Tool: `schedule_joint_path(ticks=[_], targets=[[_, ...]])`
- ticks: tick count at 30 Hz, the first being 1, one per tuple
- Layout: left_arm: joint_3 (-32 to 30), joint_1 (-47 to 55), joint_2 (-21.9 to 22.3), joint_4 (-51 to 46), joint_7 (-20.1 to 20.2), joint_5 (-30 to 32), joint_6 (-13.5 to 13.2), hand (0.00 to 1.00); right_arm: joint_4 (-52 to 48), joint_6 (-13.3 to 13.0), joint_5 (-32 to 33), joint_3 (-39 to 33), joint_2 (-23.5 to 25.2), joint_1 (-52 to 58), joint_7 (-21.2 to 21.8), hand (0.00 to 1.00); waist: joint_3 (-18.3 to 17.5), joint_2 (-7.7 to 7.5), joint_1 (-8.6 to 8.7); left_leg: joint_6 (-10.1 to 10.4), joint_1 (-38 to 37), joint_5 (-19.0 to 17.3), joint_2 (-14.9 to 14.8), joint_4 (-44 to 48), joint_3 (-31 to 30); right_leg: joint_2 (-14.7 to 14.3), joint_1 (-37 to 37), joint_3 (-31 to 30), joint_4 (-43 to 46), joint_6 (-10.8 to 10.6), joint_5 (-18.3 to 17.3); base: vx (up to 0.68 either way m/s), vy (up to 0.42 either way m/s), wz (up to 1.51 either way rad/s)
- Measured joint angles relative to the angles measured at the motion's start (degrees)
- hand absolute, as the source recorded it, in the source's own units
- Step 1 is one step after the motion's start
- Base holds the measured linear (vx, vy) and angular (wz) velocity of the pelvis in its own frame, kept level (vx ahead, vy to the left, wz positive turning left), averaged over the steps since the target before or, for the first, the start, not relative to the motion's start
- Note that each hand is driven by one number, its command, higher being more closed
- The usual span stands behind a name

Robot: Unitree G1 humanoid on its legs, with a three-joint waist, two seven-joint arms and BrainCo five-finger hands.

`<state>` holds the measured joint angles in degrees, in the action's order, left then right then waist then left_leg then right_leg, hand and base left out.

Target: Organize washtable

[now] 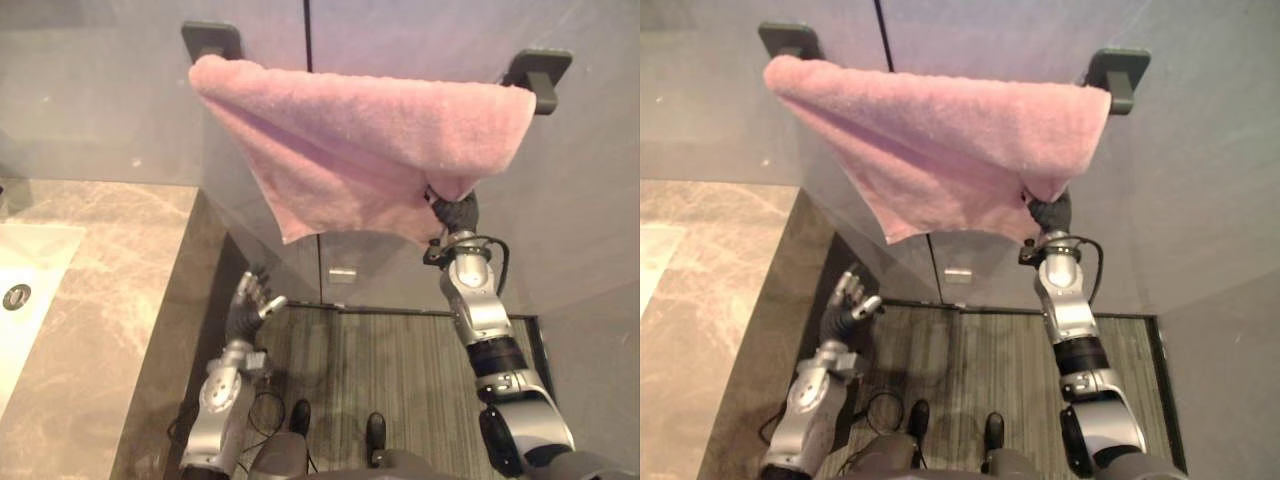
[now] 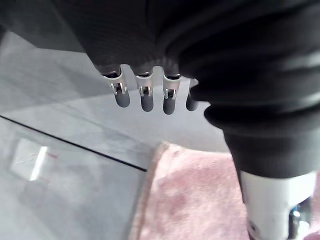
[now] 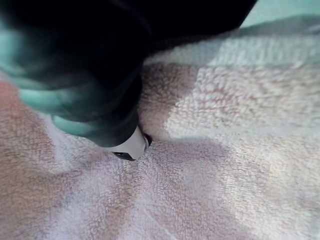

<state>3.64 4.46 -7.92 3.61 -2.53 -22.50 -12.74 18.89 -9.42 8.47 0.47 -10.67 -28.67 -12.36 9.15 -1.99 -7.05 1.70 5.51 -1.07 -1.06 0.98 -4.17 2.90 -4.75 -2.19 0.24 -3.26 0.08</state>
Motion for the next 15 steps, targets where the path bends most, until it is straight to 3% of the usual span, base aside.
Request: schedule_joint_path(ticks=[10,15], targets=[[-4.53,-7.49,-3.95,-0.57,-4.63,3.10,-0.10,0.00,-2.57,0.04,1.25,0.05,0.03,1.72,2.63,1.00,-0.14,0.00,0.34,-0.01,1.20,0.03,-0.03,0.94,1.34,-0.23,-1.14,-1.49,-0.54,-0.02,1.47,-0.02,0.008,-0.08],[-7.11,-11.06,-4.78,2.78,-7.21,5.37,-0.06,0.00,-2.72,0.81,2.42,0.07,0.12,1.92,2.73,1.00,-1.87,-0.05,0.40,-0.25,2.59,0.24,-0.01,0.99,2.80,-0.74,-2.65,-2.96,-1.78,0.01,2.96,0.00,-0.001,-0.14]])
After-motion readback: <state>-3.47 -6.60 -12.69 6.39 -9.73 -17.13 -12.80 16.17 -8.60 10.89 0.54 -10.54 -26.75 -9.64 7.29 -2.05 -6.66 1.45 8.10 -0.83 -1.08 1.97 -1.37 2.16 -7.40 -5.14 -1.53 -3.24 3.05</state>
